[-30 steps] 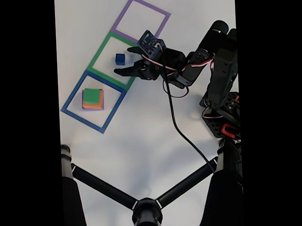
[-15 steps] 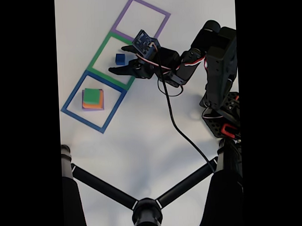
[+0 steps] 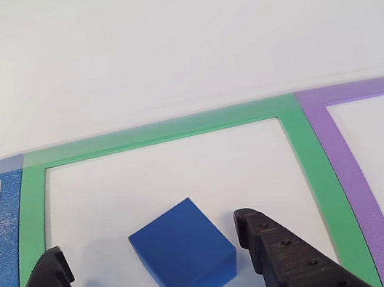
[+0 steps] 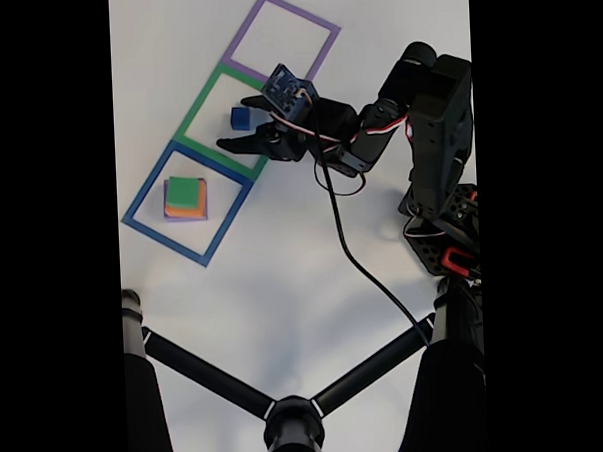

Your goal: Tower of hanoi

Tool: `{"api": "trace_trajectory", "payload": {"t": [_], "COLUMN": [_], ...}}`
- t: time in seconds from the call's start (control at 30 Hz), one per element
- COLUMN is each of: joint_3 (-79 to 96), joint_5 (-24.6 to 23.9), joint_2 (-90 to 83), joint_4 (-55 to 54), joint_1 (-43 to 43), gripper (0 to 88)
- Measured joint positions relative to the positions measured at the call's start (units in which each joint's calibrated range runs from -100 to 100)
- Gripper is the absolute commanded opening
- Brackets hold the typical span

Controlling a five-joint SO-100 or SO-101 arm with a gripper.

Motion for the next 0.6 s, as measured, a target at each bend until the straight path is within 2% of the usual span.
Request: {"api": "trace_trajectory", "payload": {"t": [0.6], "joint_3": [0.0], "joint_5": [-0.6], "joint_2": [0.0], "joint_4": [0.0], "joint_1": [-1.2], "gripper": [12.3]}}
